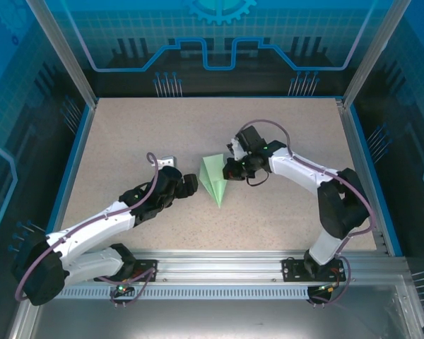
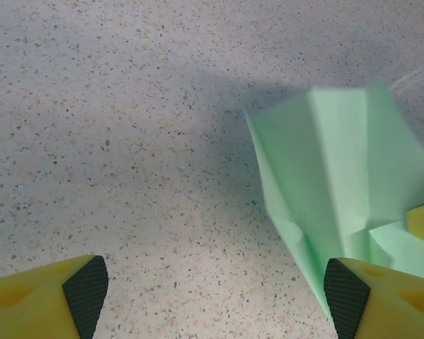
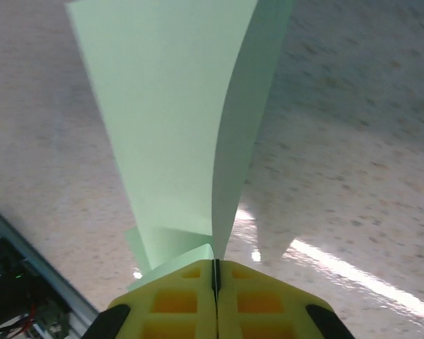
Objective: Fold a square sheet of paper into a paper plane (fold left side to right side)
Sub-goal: Turn over the paper plane at the center of the table.
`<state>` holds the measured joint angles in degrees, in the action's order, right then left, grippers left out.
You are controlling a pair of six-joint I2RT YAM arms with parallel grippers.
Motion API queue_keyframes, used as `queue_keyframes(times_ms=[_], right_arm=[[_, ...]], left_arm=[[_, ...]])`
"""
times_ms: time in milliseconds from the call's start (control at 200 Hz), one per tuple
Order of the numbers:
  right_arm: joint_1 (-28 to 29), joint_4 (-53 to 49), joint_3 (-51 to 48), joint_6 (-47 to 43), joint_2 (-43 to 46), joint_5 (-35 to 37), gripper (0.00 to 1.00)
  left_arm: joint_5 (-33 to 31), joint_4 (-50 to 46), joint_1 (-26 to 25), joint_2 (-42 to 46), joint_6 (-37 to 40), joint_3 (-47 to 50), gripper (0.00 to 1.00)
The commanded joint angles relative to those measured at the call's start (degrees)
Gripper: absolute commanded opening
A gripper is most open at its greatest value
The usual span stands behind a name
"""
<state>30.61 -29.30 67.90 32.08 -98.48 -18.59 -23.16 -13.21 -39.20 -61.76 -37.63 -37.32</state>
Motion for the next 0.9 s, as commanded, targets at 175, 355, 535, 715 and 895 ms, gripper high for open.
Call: queue_keyframes(times_ms=[175, 355, 535, 715, 895], right_arm=[[-7.86, -3.88, -3.66, -4.50, -3.62, 5.67, 0.32], [-6.46, -13.53, 0.55, -8.00, 2.55, 17.79, 0.44], [-1.93, -13.52, -0.25, -7.32, 3.77, 14.51, 0.59], [1.12, -8.52, -3.63, -4.46, 2.26, 9.63, 0.66], [3.66, -8.62, -2.03, -4.39, -1.18, 9.84, 0.67]], left_arm=[[-1.48, -1.73, 0.29, 1.21, -0.69, 0.06, 0.84], [-1.59, -1.55, 0.27, 1.13, -0.69, 0.01, 0.85], [-1.06, -0.94, 0.30, 0.71, -0.87, 0.05, 0.85], [-0.40, -0.26, 0.26, 0.93, -0.89, 0.41, 0.88], [0.04, 0.12, 0.28, 0.94, -0.87, 0.71, 0.96]])
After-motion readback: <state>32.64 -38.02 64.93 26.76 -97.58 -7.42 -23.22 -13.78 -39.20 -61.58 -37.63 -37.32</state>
